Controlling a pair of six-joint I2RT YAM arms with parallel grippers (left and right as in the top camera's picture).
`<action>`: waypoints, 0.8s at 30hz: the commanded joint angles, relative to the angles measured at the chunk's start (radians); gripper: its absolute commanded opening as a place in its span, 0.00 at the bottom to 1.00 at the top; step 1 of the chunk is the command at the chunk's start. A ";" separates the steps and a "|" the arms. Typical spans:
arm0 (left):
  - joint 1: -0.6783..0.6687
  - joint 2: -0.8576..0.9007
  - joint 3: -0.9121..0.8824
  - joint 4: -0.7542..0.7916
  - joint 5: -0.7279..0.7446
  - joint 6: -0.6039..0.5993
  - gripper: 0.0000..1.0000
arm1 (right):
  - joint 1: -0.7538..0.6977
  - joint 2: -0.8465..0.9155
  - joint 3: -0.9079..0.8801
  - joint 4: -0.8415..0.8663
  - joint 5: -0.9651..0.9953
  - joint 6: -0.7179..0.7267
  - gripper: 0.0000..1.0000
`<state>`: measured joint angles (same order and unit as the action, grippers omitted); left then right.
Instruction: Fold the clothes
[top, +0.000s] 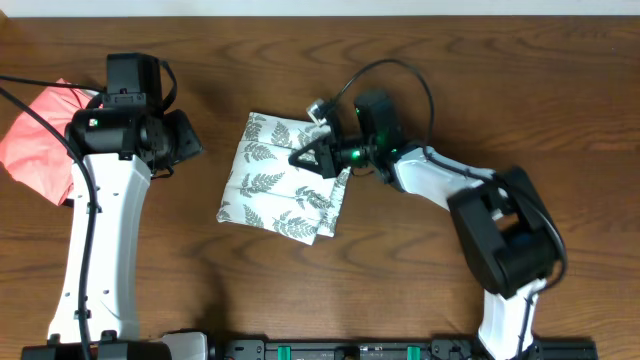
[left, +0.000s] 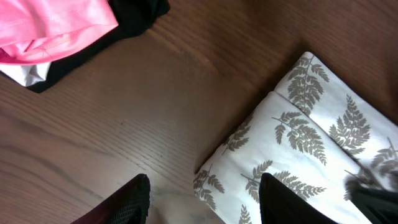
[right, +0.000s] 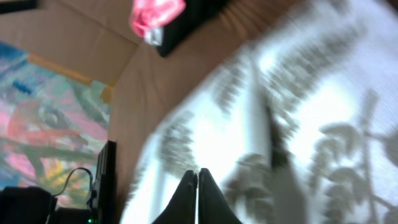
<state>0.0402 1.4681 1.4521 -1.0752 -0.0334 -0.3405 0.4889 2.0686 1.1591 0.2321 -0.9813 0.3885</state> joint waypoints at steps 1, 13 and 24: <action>0.005 0.009 -0.010 -0.006 -0.008 -0.005 0.57 | -0.045 0.050 0.002 -0.027 0.000 0.045 0.04; 0.005 0.011 -0.010 -0.010 -0.008 -0.006 0.58 | -0.082 0.092 0.002 -0.207 0.198 0.033 0.09; 0.005 0.011 -0.010 -0.013 -0.008 -0.005 0.59 | -0.086 0.045 0.023 -0.270 0.169 -0.047 0.17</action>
<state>0.0406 1.4700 1.4479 -1.0813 -0.0334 -0.3405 0.4145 2.1231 1.1816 -0.0235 -0.8413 0.3981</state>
